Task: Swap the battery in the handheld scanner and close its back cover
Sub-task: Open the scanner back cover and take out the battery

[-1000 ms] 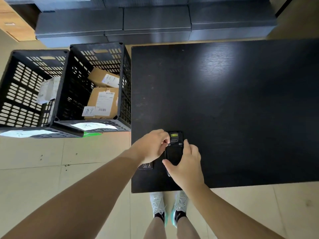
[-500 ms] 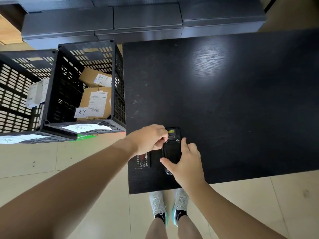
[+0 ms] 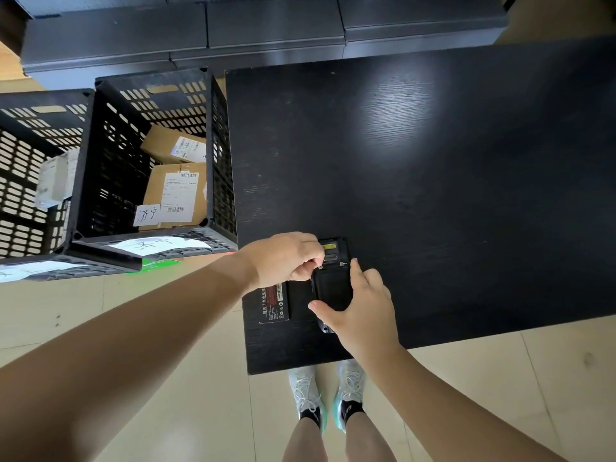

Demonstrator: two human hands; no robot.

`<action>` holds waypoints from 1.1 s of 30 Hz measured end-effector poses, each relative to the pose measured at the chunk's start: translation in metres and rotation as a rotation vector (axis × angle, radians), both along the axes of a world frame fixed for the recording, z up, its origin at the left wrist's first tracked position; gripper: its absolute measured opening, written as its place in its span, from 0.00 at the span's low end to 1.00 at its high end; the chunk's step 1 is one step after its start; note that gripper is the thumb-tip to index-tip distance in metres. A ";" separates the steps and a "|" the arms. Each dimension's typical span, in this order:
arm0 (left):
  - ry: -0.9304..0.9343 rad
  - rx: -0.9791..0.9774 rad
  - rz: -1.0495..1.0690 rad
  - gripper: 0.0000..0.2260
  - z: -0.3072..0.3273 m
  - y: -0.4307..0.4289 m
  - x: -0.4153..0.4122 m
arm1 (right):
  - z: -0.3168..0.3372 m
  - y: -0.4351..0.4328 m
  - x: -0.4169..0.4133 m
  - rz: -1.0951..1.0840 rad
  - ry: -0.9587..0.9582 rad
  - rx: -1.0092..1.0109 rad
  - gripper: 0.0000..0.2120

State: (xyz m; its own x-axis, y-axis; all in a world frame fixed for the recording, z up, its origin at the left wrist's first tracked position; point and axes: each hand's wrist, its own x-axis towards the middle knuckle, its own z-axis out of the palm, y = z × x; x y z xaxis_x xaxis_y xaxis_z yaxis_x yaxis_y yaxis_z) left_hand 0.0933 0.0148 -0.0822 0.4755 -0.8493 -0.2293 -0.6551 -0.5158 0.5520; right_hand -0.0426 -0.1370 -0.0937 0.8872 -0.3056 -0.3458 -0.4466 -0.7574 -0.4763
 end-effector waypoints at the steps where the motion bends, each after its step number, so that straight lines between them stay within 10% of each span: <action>1: -0.009 -0.006 -0.011 0.10 -0.001 0.000 0.001 | 0.000 0.000 0.000 0.002 0.000 -0.002 0.51; 33: 0.049 0.029 -0.015 0.14 0.000 -0.003 0.009 | -0.007 -0.004 0.000 0.070 -0.003 -0.012 0.51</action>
